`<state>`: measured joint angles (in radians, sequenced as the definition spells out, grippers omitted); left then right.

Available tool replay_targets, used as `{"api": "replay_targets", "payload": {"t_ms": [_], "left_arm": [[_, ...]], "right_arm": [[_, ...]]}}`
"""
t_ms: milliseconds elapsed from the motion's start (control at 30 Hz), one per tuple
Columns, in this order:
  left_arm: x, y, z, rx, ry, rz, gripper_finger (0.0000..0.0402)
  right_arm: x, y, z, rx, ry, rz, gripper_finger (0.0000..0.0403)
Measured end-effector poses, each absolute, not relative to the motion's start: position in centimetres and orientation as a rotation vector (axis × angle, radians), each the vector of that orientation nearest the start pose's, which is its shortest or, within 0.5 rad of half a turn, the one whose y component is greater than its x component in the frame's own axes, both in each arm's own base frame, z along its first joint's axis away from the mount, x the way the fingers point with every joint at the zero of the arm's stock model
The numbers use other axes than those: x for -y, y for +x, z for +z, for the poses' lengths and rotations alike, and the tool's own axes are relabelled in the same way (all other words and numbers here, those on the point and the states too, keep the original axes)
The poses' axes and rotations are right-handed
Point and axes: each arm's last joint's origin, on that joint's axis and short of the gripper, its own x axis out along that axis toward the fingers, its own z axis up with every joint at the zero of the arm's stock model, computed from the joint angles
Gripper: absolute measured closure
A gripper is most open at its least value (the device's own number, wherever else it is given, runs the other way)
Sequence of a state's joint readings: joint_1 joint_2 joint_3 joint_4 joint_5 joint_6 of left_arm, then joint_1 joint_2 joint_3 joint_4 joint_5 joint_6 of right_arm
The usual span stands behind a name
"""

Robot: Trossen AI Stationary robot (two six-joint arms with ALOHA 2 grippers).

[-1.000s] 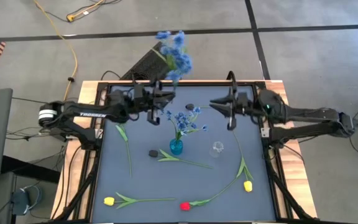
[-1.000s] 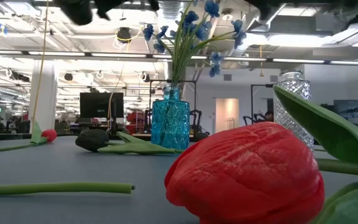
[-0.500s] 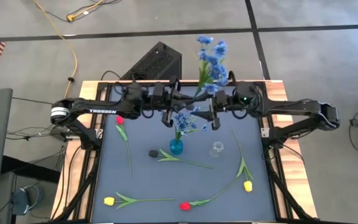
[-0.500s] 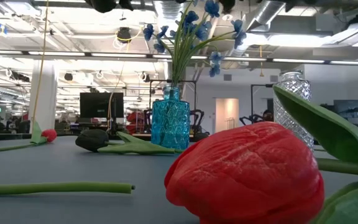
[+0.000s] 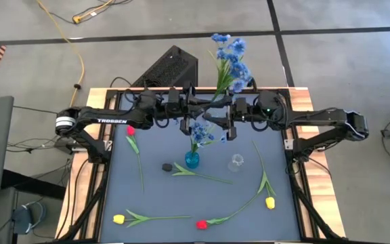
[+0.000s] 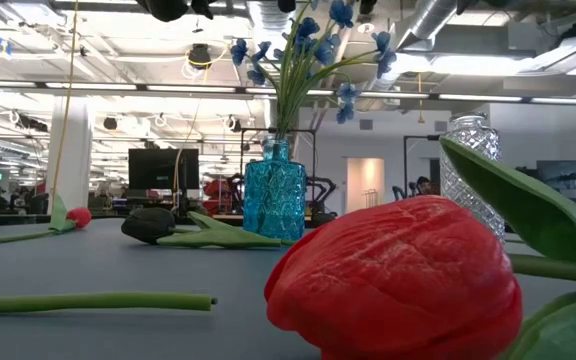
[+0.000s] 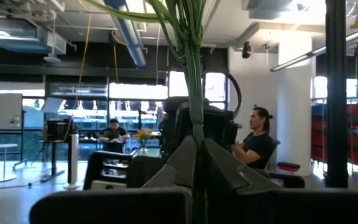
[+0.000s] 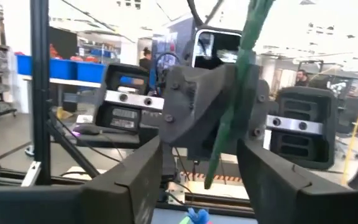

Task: Sort flowers into vase by color
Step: Put the blue flowers into the blue flower vase

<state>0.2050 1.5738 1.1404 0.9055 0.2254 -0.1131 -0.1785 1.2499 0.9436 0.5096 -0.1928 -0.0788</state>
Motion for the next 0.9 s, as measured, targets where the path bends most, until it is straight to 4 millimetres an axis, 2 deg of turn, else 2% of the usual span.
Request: {"api": "replay_targets", "payload": {"t_ms": [100,367,600,767,900], "left_arm": [[-6.6,34.8,36.3,0.458,-0.004,-0.043,0.0400],[-6.5,34.8,36.2,0.457,0.003,-0.041,0.0400],[-6.5,34.9,35.9,0.408,-0.005,-0.055,0.0391],[-6.6,35.1,34.9,0.273,0.027,-0.045,0.0358],[-6.5,34.6,35.0,0.212,0.040,-0.041,0.0326]], "right_arm": [[4.5,27.9,35.7,0.199,-0.115,-0.003,0.0227],[4.5,27.9,35.7,0.200,-0.102,-0.004,0.0378],[4.5,27.9,35.4,0.159,-0.036,0.003,0.0379],[4.4,27.2,34.8,0.042,-0.016,0.006,0.0384],[4.2,26.3,34.6,-0.033,-0.002,0.006,0.0384]]}}
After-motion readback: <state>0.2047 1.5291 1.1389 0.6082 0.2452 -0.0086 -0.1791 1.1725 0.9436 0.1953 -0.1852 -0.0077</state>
